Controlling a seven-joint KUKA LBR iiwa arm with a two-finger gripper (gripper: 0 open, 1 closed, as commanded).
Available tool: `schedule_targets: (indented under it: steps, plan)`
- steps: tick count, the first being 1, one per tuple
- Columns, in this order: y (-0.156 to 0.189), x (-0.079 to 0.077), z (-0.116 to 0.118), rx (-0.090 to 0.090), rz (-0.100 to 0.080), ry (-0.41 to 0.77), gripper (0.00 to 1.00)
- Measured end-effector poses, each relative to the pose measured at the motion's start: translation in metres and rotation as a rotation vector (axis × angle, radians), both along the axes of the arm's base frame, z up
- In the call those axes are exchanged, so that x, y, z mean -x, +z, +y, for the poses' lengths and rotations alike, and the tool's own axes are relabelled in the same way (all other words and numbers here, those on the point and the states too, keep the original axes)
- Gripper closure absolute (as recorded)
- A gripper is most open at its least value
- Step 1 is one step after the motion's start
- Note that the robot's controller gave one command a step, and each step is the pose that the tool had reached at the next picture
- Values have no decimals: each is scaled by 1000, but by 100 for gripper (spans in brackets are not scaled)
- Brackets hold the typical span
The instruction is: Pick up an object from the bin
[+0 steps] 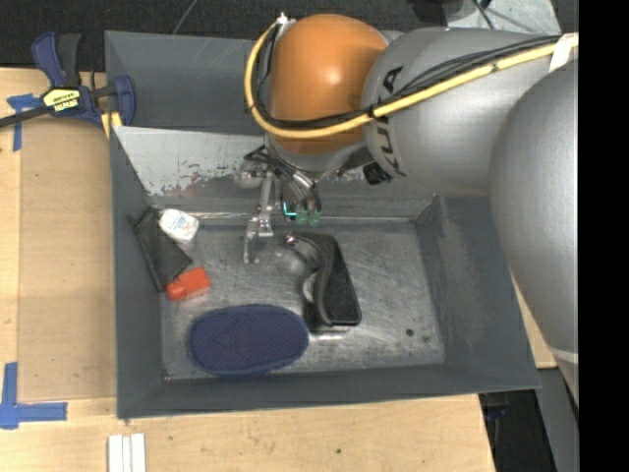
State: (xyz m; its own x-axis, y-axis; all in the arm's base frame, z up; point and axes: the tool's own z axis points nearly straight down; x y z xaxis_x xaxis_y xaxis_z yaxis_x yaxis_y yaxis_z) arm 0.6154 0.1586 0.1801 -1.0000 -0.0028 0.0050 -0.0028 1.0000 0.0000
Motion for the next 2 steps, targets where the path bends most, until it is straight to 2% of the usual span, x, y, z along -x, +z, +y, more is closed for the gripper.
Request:
schedule_targets:
  steps: [1,2]
  plan:
    - [-44,102,-54,3,4,-33,0]
    - [-103,90,-60,-7,-10,228,0]
